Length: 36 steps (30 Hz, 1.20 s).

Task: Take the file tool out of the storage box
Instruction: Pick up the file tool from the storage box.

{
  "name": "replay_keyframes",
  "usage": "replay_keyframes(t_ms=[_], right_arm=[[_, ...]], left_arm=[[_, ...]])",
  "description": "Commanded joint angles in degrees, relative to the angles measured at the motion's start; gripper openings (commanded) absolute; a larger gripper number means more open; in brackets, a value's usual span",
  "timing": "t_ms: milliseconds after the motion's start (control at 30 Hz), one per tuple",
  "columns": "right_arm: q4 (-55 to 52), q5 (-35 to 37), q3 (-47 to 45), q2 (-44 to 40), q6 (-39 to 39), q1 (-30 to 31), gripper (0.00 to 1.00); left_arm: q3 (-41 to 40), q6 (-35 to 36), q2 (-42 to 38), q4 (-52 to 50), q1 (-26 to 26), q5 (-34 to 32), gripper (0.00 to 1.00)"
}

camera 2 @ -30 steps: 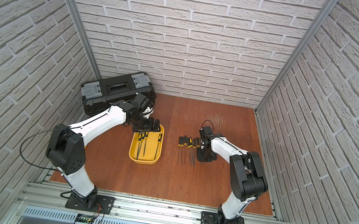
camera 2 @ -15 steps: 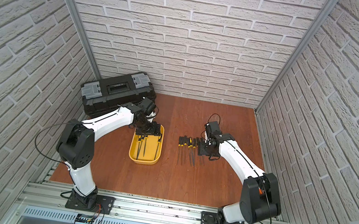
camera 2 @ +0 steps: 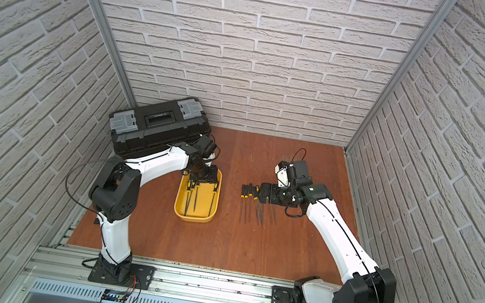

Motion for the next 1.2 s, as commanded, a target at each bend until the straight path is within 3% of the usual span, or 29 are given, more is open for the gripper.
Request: replay_keyframes(t_ms=[0,300,1167], right_arm=[[1.63,-6.74,0.50,-3.00,1.79,-0.16,1.00],[5.01,-14.96,0.85,-5.90,4.10,-0.13,1.00],[3.75,-13.75,0.50,-6.51,3.58,-0.14,1.00]], left_arm=[[0.12,-0.48,1.75,2.79,-0.80,-0.66,0.48],[1.44,-0.28,4.78,2.86,-2.03,-2.81,0.42],[3.46,1.18,9.71,0.04,-4.72,-10.18,0.19]])
